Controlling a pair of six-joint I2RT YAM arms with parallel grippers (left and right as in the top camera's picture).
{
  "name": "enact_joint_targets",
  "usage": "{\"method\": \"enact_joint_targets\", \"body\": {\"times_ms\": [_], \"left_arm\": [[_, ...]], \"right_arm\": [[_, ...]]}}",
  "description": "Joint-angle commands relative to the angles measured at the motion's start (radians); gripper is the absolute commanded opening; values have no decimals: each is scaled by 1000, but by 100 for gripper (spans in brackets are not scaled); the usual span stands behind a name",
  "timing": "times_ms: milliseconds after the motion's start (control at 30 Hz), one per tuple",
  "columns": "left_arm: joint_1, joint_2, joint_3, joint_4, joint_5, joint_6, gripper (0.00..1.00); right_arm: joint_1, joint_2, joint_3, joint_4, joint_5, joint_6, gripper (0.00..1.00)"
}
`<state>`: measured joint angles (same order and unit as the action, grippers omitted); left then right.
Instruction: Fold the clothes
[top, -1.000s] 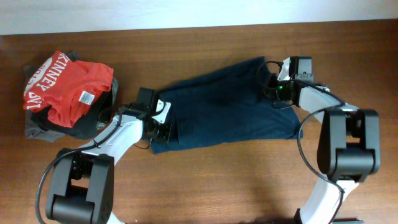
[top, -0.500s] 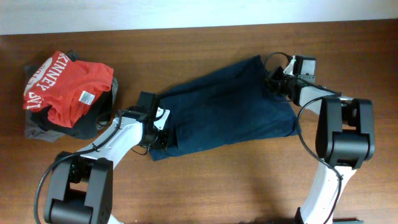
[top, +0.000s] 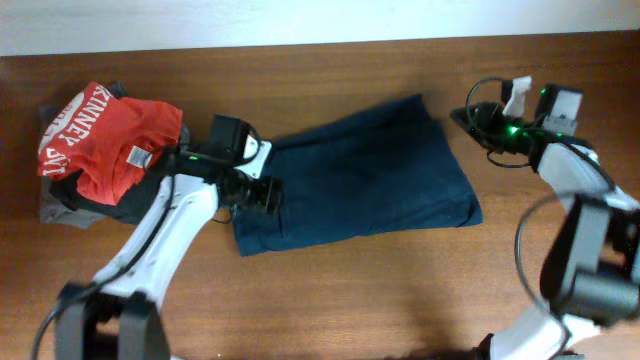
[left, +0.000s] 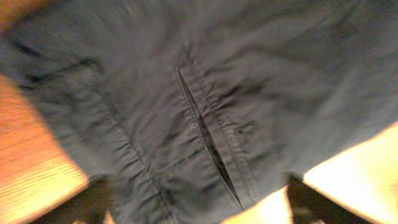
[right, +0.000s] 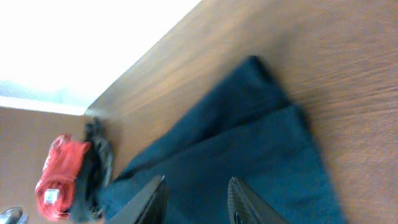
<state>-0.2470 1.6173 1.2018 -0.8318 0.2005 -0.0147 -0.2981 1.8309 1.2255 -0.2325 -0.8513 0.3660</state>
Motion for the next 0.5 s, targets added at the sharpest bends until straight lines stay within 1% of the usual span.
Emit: {"method": "enact_joint_targets", "body": {"times_ms": [0,100,200,267,367,400,467], "left_arm": [[69,-67,26,-63,-12,-40,99],[180,-45,19,-125,-15,-105,99],[271,-6,-7,-127,86,-104,99],[315,34,-43,-117,155,-104,99],[332,98,-92,-69,233,-104,99],[329,132,-117,-31,275,-104,99],[325,199,-151,19,326,-118,99]], "right_arm": [[24,-143,2,-74,14,-75,38],[49,-209,2,-162,60,-82,40],[78,-221,2,-228,71,-105,40],[106,-220,2,-291,125,-132,40],[145,-220,2,-336,198,-153,40],[167,-220,2,-344,237,-153,40],[189,-220,2,-344,248,-153,40]]}}
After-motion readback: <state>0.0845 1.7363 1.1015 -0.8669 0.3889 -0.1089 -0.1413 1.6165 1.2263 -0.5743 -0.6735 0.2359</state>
